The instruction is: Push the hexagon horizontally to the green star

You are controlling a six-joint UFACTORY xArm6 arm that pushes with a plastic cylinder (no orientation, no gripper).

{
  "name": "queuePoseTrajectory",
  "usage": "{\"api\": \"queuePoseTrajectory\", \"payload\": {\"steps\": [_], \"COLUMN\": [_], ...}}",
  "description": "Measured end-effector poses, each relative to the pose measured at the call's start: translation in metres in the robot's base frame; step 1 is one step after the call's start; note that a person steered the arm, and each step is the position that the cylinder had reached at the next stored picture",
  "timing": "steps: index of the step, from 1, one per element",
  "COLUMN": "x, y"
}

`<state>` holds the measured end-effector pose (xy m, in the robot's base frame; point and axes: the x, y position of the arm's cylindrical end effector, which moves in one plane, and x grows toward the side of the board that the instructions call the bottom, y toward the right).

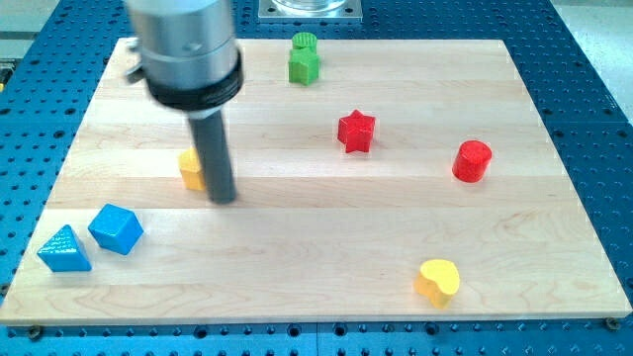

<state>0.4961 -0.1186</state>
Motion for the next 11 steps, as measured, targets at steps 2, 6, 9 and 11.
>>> {"api": "queuePoseTrajectory", "payload": {"steps": [2,6,9,11], "x": [-0.081,-0.134,-0.202,-0.246], "y": [-0.038,-0.027,-0.001,-0.073]}}
